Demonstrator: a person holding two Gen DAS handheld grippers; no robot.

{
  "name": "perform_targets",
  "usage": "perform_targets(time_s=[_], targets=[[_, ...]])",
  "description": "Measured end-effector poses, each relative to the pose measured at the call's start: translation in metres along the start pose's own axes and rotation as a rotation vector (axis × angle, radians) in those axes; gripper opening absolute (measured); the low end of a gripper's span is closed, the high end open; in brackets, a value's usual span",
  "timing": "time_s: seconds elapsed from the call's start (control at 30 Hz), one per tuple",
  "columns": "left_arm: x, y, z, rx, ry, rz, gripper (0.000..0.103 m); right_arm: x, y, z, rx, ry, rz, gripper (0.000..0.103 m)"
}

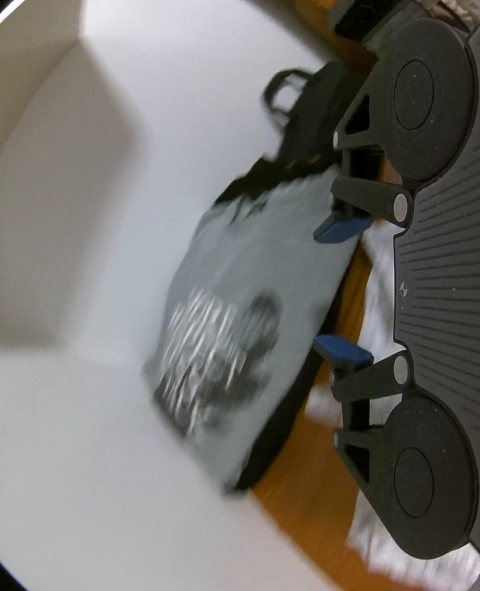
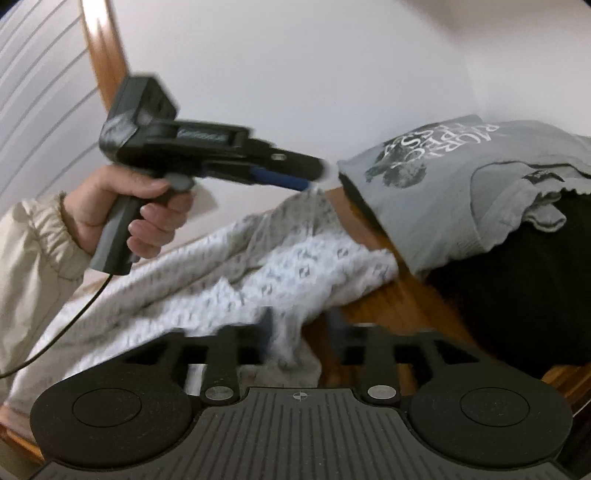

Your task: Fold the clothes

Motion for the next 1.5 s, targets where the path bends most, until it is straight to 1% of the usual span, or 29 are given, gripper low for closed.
perform_targets(time_s=[0.03, 0.1, 0.2, 0.27, 0.33, 0.37, 0.4, 0.43, 0.47, 0.5, 0.7, 0.8, 1.0, 1.1, 1.2, 1.27, 1.33, 1.43, 1.47, 1.5], targets=[[-0.005, -0.013, -0.005, -0.021, 0.012, -0.022, 0.062, 0.003, 0.002, -0.003, 0.018, 0.002, 0.0, 0.044], [-0.004, -0.033, -0.008, -0.042, -0.005, -0.043, 0.069, 0.012, 0.007, -0.01, 0.043, -0.005, 0.017, 0.044], [0.01, -0.046, -0.005, -0.042, -0.054, -0.056, 0.069, 0.029, 0.015, -0.016, 0.083, -0.027, 0.037, 0.045], [0.023, -0.049, -0.001, -0.04, -0.082, -0.055, 0.069, 0.037, 0.022, -0.019, 0.1, -0.036, 0.051, 0.045], [0.032, -0.048, 0.004, -0.021, -0.098, -0.061, 0.067, 0.045, 0.026, -0.022, 0.105, -0.046, 0.064, 0.045], [0.035, -0.048, 0.006, -0.01, -0.1, -0.066, 0.061, 0.047, 0.027, -0.023, 0.104, -0.046, 0.07, 0.045], [0.038, -0.047, 0.006, 0.001, -0.099, -0.071, 0.049, 0.049, 0.029, -0.024, 0.102, -0.046, 0.075, 0.043], [0.037, -0.046, 0.007, 0.008, -0.094, -0.068, 0.039, 0.05, 0.031, -0.024, 0.1, -0.044, 0.082, 0.033], [0.035, -0.046, 0.007, 0.008, -0.08, -0.062, 0.013, 0.05, 0.031, -0.025, 0.094, -0.035, 0.088, 0.008], [0.032, -0.046, 0.007, 0.005, -0.063, -0.058, 0.007, 0.048, 0.031, -0.026, 0.083, -0.023, 0.083, 0.005], [-0.001, -0.038, -0.003, -0.013, 0.047, -0.003, 0.007, 0.019, 0.023, -0.041, 0.053, 0.082, 0.037, 0.004], [-0.029, -0.029, -0.009, -0.02, 0.103, 0.023, 0.007, 0.002, 0.011, -0.05, 0.025, 0.12, 0.023, 0.004], [-0.093, -0.013, -0.008, -0.016, 0.207, 0.062, 0.007, -0.039, -0.032, -0.059, -0.065, 0.18, -0.03, 0.004], [-0.128, -0.012, 0.003, -0.016, 0.242, 0.061, 0.007, -0.064, -0.062, -0.051, -0.133, 0.187, -0.068, 0.004], [-0.164, -0.018, 0.025, -0.019, 0.271, 0.052, 0.007, -0.082, -0.093, -0.031, -0.186, 0.166, -0.122, 0.004], [-0.184, -0.025, 0.046, -0.042, 0.279, 0.034, 0.007, -0.085, -0.109, -0.013, -0.212, 0.127, -0.161, 0.004], [-0.198, -0.035, 0.069, -0.069, 0.275, 0.003, 0.007, -0.076, -0.129, 0.005, -0.244, 0.071, -0.182, 0.004], [-0.212, -0.056, 0.104, -0.134, 0.237, -0.052, 0.009, -0.056, -0.149, 0.04, -0.307, -0.032, -0.189, 0.004], [-0.214, -0.064, 0.114, -0.161, 0.218, -0.073, 0.011, -0.051, -0.153, 0.05, -0.323, -0.064, -0.188, 0.005], [-0.216, -0.072, 0.123, -0.188, 0.199, -0.093, 0.011, -0.046, -0.156, 0.058, -0.329, -0.089, -0.186, 0.007]])
Point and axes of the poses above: each gripper's, at about its wrist camera, not at the fingertips, and x roughly the way its jaws point, y to its right, z to its underside, the point moved 9 cm from there along x, roughly the way its jaws point, and after that the axes turned 8 degrees about z, right-handed, at the moved point
